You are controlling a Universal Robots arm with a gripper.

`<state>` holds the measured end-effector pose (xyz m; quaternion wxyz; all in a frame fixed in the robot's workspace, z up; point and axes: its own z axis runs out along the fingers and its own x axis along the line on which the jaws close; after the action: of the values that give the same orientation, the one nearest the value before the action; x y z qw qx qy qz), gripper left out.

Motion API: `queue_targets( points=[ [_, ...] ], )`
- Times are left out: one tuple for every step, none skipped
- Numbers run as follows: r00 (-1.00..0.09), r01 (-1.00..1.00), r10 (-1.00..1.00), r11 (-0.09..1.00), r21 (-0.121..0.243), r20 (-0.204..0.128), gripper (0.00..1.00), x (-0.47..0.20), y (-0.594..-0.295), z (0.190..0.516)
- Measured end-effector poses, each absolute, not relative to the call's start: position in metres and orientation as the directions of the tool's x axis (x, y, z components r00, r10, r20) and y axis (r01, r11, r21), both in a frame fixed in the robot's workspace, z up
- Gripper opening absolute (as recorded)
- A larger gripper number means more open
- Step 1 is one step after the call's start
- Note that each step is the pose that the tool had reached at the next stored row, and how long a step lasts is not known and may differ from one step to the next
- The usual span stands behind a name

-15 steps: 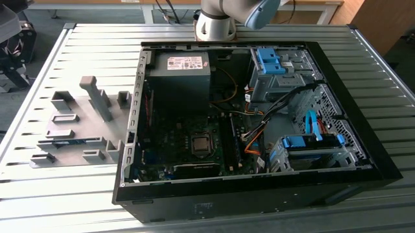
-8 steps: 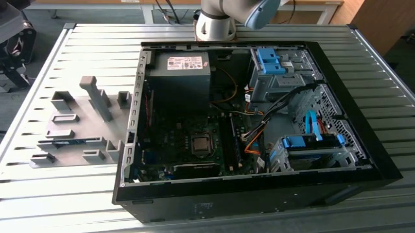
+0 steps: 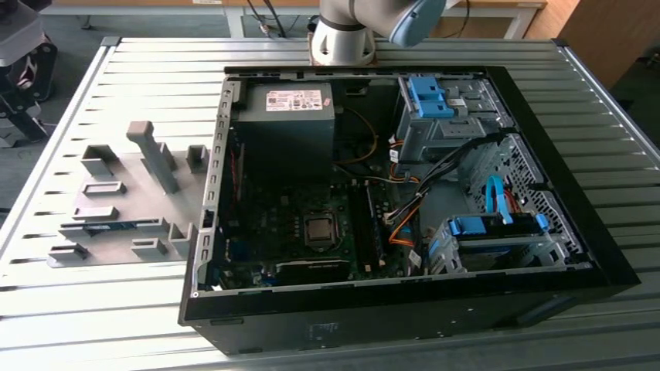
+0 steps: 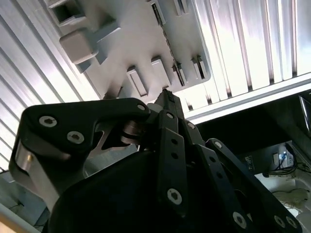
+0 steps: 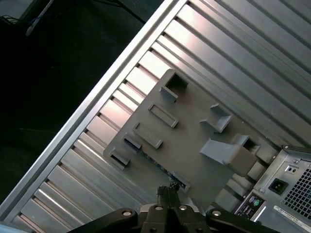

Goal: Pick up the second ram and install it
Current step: 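Pick up the second ram and move it above second insertion slot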

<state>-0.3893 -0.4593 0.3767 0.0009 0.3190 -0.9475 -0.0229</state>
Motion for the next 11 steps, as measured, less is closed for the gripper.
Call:
queue_targets(
  points=[
    [-0.79,-0.613,-0.613,0.789,0.044,-0.013,0.1,-0.3893,-0.4593,0.3767],
    [-0.783,-0.621,-0.621,0.782,0.044,-0.013,0.1,-0.3893,-0.4593,0.3767],
    [-0.777,-0.629,-0.629,0.776,0.044,-0.013,0.1,-0.3893,-0.4593,0.3767],
    [-0.771,-0.637,-0.637,0.77,0.044,-0.013,0.1,-0.3893,-0.4593,0.3767],
    [-0.765,-0.644,-0.644,0.764,0.044,-0.013,0.1,-0.3893,-0.4593,0.3767],
    [-0.758,-0.652,-0.652,0.757,0.044,-0.013,0.1,-0.3893,-0.4593,0.3767],
    [-0.752,-0.659,-0.659,0.751,0.044,-0.013,0.1,-0.3893,-0.4593,0.3767],
    [-0.746,-0.665,-0.666,0.745,0.044,-0.013,0.1,-0.3893,-0.4593,0.3767],
    [-0.74,-0.672,-0.672,0.739,0.044,-0.013,0.1,-0.3893,-0.4593,0.3767],
    [-0.734,-0.679,-0.679,0.733,0.044,-0.013,0.1,-0.3893,-0.4593,0.3767],
    [-0.728,-0.685,-0.685,0.727,0.044,-0.013,0.1,-0.3893,-0.4593,0.3766]
  ],
)
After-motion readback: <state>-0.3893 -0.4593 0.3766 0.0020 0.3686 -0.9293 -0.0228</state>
